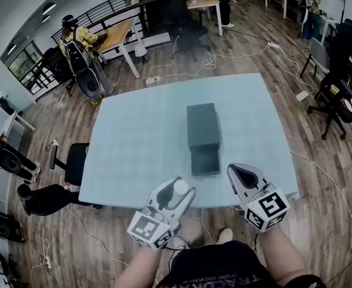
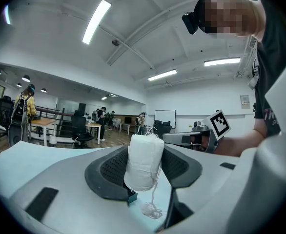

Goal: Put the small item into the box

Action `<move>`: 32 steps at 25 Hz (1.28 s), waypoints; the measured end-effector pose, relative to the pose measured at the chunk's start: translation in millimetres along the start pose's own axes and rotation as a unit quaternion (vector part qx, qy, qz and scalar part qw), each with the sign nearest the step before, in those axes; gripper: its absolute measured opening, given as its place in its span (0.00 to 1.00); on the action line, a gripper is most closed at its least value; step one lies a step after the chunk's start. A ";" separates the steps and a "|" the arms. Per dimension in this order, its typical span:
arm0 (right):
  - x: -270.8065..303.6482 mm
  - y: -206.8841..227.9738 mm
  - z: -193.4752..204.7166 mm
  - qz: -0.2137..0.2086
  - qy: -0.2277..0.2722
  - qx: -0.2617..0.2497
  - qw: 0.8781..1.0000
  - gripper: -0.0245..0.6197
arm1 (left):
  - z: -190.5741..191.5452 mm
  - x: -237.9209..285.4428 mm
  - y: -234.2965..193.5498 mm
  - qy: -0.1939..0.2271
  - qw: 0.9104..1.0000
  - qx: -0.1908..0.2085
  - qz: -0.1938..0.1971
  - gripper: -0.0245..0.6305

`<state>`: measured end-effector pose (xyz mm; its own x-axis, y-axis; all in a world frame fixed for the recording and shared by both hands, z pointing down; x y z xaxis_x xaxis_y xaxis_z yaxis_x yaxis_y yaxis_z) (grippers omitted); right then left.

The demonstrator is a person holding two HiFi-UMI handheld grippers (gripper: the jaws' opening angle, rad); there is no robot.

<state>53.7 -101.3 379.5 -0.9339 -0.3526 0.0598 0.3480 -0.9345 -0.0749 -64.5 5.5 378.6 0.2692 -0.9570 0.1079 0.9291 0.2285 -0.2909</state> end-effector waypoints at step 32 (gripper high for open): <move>44.9 43.6 26.8 0.082 -0.035 0.027 0.996 0.07 | 15.4 76.5 -77.9 -0.070 0.995 0.022 0.074 0.37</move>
<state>29.1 -159.1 405.5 -0.8564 -0.5018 0.1212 0.5014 -0.8645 -0.0359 -112.3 -82.8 424.1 0.4329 -0.8793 0.1984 0.8861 0.3747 -0.2727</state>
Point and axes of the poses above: the fingertips, and each gripper's own axes: x forward along the fingers, y to its right, z out of its underside, the point moved 3 cm from there along -x, backward along the fingers, and after that the axes turned 12 degrees about -x, right-handed, at the moved point
